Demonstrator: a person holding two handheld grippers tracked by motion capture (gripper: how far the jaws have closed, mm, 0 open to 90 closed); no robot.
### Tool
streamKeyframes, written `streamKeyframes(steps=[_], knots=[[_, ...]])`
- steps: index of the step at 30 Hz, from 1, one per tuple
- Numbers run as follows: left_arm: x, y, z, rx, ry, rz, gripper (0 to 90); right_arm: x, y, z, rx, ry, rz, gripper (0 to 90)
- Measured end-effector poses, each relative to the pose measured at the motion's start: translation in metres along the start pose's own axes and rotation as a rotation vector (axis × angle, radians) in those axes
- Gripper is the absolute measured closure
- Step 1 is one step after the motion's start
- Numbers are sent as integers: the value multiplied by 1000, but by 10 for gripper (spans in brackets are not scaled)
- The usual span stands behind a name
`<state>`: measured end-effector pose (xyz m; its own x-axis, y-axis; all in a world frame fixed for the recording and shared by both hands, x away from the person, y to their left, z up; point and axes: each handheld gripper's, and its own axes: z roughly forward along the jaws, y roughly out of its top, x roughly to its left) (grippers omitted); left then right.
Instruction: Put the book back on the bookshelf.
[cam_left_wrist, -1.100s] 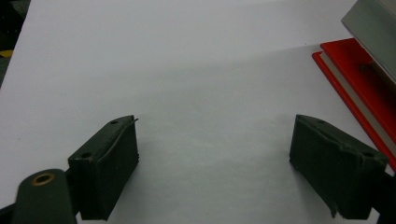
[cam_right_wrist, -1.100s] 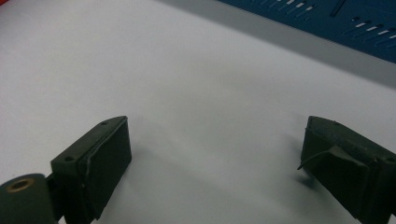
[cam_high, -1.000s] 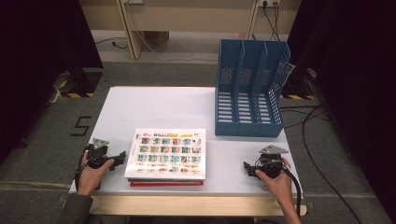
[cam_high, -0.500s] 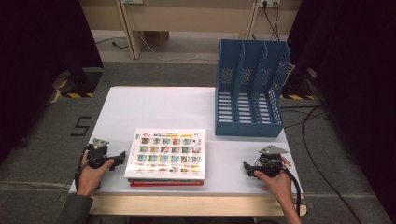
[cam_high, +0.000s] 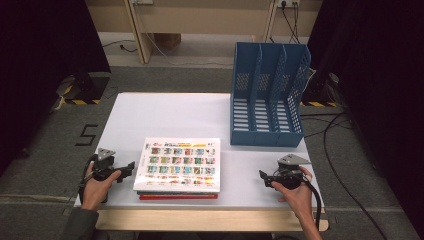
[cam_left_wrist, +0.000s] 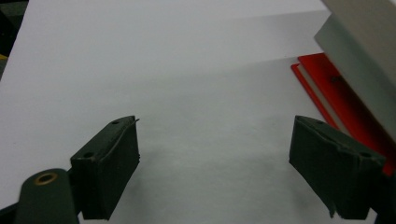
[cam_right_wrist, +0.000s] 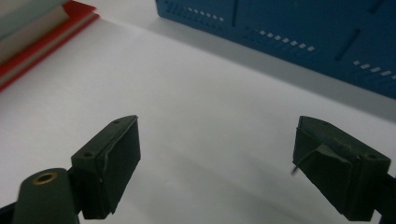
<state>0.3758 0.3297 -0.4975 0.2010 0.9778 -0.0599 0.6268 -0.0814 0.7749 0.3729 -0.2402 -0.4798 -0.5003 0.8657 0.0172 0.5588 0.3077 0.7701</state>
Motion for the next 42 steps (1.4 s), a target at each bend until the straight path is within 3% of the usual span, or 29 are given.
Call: streamKeyframes(steps=[3,7,12,21,27,28,33,35,42], knots=[[-3,1,-4,-13,-20,3,154,13,6,-2,-22,50,-19,159],[-6,2,-7,-14,-29,14,154,20,9,-2,-22,73,-32,159],[-6,6,-12,-36,-38,-2,154,28,13,-2,-23,99,-36,164],[-18,12,-20,-44,-82,46,153,44,25,0,-40,165,-50,160],[-21,12,-21,-27,-70,75,167,58,35,4,-49,223,-59,160],[-22,12,-21,-26,-68,79,194,62,38,6,-49,253,-53,159],[-26,13,-24,-23,-84,114,294,69,43,10,-52,314,-34,159],[-32,14,-26,-33,-78,157,381,73,46,13,-56,353,-15,159],[-36,14,-27,-36,-75,188,469,80,50,21,-41,386,-17,160]])
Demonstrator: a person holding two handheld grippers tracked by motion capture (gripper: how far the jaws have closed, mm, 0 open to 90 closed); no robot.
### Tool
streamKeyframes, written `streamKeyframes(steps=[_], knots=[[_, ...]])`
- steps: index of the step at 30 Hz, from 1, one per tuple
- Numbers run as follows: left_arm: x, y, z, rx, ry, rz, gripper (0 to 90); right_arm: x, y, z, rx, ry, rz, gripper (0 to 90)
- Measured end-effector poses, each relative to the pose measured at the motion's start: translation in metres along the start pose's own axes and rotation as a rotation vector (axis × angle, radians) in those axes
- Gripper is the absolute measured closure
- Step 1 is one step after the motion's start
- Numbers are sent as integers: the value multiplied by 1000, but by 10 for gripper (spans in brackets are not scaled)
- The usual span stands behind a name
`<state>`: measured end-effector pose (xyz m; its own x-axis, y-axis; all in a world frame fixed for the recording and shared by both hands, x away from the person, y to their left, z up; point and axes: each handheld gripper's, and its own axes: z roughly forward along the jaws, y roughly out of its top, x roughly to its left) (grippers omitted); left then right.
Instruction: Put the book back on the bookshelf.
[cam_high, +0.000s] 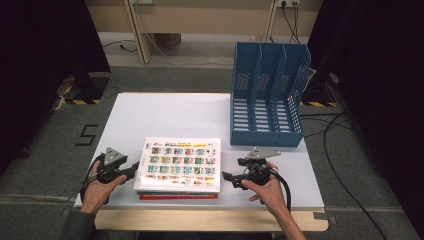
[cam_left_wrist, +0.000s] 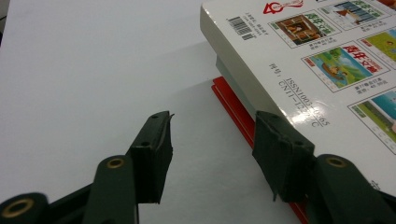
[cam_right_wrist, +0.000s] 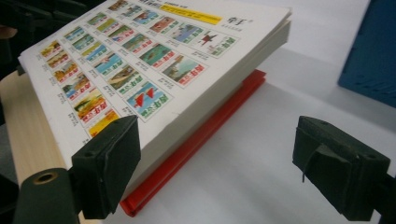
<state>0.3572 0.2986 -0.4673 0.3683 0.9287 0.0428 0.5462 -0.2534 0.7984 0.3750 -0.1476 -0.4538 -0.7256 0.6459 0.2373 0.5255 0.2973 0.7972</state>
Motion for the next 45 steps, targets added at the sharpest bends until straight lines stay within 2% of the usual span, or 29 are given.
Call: streamKeyframes(steps=[3,6,8,12,14,17,22,29,31,35,38,42,44,45], knots=[[-2,0,0,-1,-6,2,498,1,1,7,15,21,1,159],[-6,1,1,8,-26,20,487,2,2,10,15,42,7,159],[-9,3,1,11,-7,53,458,1,3,13,18,52,20,158],[-10,4,1,15,1,63,450,0,3,20,33,75,30,156],[-12,4,1,13,8,72,467,-2,3,26,43,83,50,156],[-15,5,0,18,30,113,467,-2,4,29,47,93,52,154],[-20,7,-1,24,42,153,504,-3,5,34,49,115,68,152],[-17,6,0,22,27,150,498,-3,7,45,58,155,102,137],[-18,6,0,21,28,153,499,-2,7,51,68,183,135,128],[-18,7,0,24,33,155,492,-2,9,56,76,197,146,127],[-18,7,0,26,34,157,498,-1,12,55,83,188,141,157],[-21,7,0,25,29,165,553,2,16,49,51,154,119,292],[-23,7,0,24,24,168,601,1,20,45,29,201,140,322],[-24,7,0,28,24,175,627,0,22,44,-4,233,162,350]])
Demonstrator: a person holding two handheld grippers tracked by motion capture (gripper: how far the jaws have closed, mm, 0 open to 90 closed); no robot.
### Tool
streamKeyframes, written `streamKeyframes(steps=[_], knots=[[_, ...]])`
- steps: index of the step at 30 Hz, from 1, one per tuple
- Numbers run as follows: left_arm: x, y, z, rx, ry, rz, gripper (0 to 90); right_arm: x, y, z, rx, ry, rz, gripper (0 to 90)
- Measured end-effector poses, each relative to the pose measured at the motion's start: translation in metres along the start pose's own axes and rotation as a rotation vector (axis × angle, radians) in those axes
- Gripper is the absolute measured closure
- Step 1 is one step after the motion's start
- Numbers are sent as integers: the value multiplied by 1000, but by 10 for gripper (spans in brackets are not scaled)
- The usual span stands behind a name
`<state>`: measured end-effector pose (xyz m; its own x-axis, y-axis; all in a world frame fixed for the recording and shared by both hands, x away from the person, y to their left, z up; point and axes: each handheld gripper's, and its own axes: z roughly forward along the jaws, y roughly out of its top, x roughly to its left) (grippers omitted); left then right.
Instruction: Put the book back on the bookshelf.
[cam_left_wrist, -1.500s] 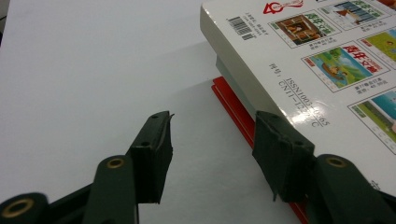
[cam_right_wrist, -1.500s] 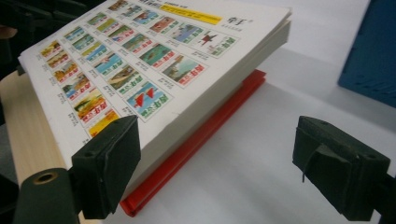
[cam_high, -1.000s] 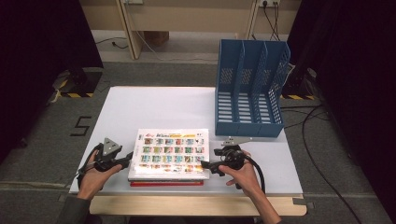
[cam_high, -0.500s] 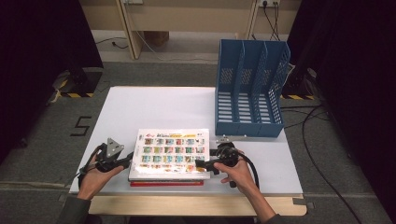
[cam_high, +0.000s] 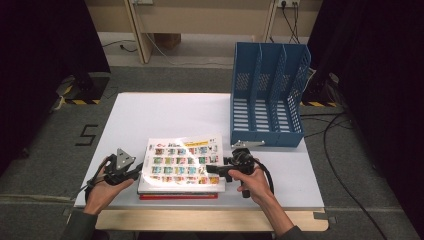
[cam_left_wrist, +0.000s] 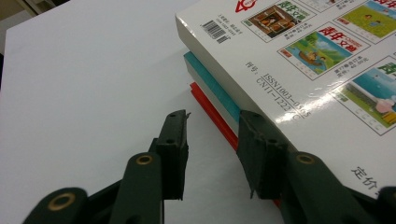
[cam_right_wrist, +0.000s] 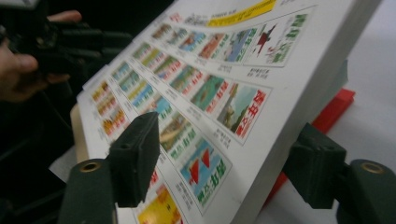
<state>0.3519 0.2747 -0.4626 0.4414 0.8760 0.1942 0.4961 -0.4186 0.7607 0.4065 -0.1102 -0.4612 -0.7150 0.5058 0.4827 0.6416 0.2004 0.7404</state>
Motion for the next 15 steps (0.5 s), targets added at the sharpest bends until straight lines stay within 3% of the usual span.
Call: streamKeyframes(steps=[3,11,12,13,14,15], knots=[[-2,0,0,0,0,7,663,1,1,2,-8,7,-4,353],[-1,0,0,-5,-1,11,668,-4,5,4,-19,-30,-20,625],[-1,-1,0,-9,0,8,668,-4,5,4,-19,-30,-20,625],[1,-1,0,-13,6,4,637,-3,6,4,-17,-34,-29,641],[4,-2,1,-18,17,-2,489,0,9,2,-20,-41,-48,670],[7,-3,2,-24,20,-13,489,0,9,2,-20,-41,-48,670]])
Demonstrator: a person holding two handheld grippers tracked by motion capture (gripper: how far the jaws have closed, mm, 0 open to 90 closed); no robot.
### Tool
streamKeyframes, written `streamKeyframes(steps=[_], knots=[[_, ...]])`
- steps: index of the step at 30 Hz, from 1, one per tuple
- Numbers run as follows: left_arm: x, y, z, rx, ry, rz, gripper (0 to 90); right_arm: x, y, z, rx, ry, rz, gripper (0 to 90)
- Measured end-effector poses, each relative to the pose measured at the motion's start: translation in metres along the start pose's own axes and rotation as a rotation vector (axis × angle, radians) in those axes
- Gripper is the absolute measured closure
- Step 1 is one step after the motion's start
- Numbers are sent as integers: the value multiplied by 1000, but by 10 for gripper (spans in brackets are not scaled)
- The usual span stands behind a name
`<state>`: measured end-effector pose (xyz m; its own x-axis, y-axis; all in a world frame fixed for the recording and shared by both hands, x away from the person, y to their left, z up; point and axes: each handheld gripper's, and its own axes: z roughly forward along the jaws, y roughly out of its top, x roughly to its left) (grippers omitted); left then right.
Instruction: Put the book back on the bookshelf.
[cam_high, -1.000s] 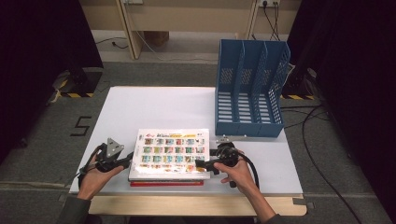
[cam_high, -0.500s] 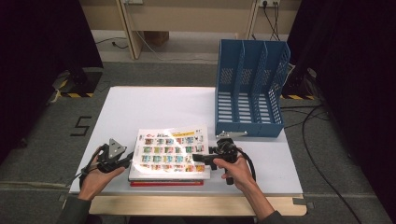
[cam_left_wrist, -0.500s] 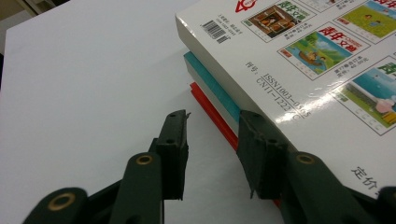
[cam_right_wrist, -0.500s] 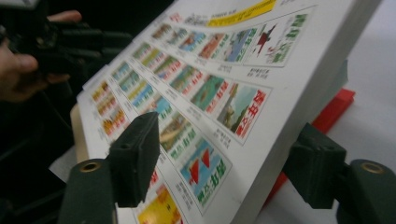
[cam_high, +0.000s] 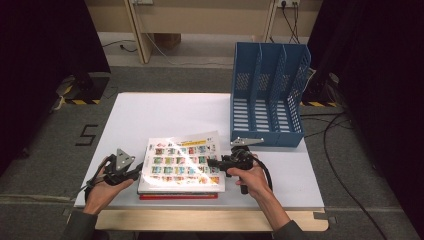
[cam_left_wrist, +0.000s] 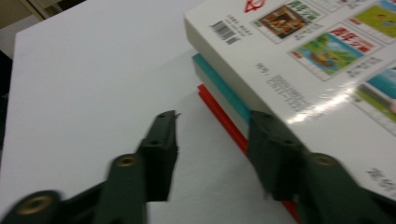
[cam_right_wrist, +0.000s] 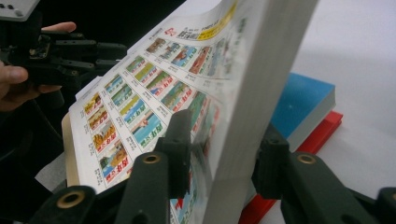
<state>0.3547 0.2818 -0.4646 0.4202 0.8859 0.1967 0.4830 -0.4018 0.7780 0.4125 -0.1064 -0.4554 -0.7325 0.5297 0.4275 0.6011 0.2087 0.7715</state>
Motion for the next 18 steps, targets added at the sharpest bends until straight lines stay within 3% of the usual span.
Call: streamKeyframes(steps=[1,2,3,5,7,10,12,18], knots=[[4,-1,1,0,-7,-15,424,1,2,-1,-5,1,-3,681],[8,-2,2,-3,-11,-32,297,2,4,-2,-8,-3,-6,689],[11,-3,3,-8,-14,-59,297,2,4,-2,-8,-3,-6,689],[20,-7,5,-11,-44,-120,156,3,6,-3,-8,1,-9,700],[30,-14,8,-2,-54,-192,142,2,7,-7,-19,18,1,711],[34,-17,11,19,-40,-207,145,3,9,-10,-22,20,-10,712],[35,-18,11,20,-53,-220,148,3,10,-12,-31,25,-13,717],[29,-8,1,-39,-72,-215,148,-1,15,-22,-54,25,0,724]])
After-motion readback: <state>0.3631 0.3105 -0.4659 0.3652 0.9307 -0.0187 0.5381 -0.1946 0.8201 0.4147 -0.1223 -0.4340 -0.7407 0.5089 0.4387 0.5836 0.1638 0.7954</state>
